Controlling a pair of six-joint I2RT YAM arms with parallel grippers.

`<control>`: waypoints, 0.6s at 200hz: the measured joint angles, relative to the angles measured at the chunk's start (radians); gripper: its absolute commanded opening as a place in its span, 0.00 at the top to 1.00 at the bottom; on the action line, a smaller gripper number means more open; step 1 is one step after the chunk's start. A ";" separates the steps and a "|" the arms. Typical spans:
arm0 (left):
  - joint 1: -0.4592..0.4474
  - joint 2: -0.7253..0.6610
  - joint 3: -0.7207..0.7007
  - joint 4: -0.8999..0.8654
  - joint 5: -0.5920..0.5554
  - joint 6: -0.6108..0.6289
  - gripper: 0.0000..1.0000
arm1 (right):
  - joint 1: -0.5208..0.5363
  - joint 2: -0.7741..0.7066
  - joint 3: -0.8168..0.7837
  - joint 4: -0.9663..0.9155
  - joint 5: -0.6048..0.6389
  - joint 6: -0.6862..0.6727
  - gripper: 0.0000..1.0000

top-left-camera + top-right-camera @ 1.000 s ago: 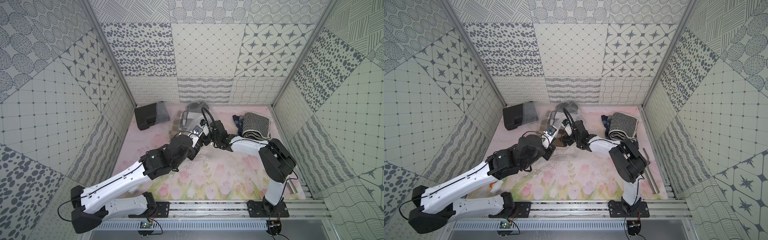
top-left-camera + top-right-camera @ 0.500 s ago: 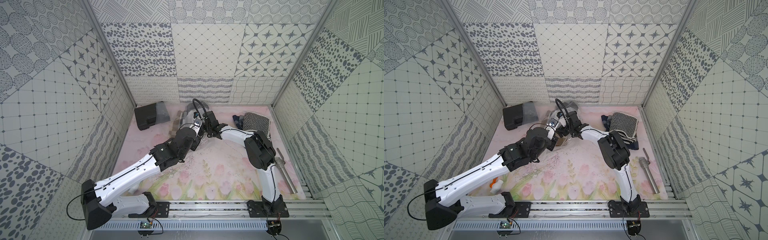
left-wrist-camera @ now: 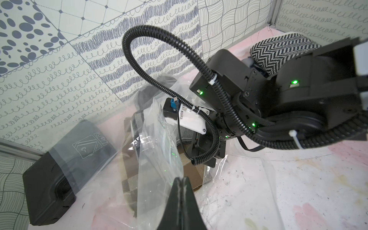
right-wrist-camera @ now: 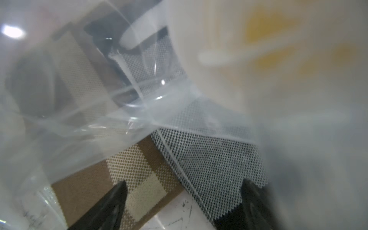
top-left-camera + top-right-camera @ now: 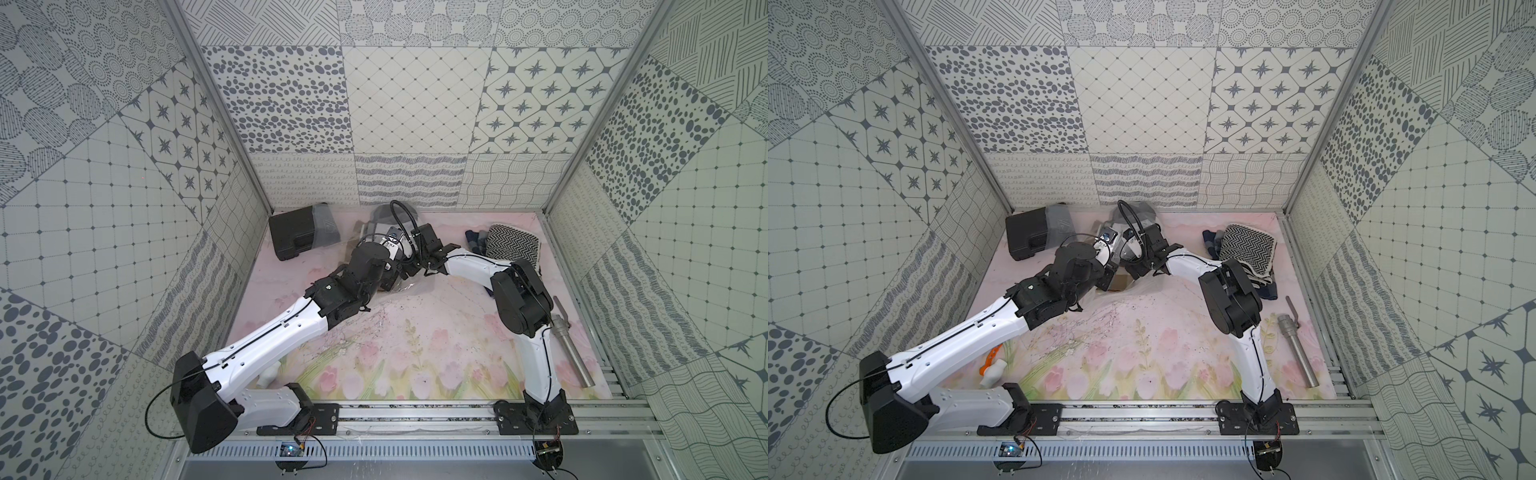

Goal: Take the blanket out of the vacuum bag
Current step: Take out the blanket from the vacuum bag.

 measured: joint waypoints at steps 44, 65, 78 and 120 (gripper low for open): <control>0.009 -0.005 -0.016 0.012 0.020 -0.007 1.00 | 0.005 0.055 0.108 -0.018 0.022 -0.010 0.26; 0.011 -0.019 -0.024 0.011 0.012 -0.010 1.00 | 0.014 0.082 0.151 -0.025 0.010 -0.016 0.27; 0.015 -0.027 -0.031 0.011 0.008 -0.010 1.00 | 0.019 0.092 0.170 -0.036 0.007 -0.023 0.26; 0.024 -0.040 -0.047 0.010 -0.004 -0.011 1.00 | 0.036 0.146 0.269 -0.125 0.023 -0.036 0.27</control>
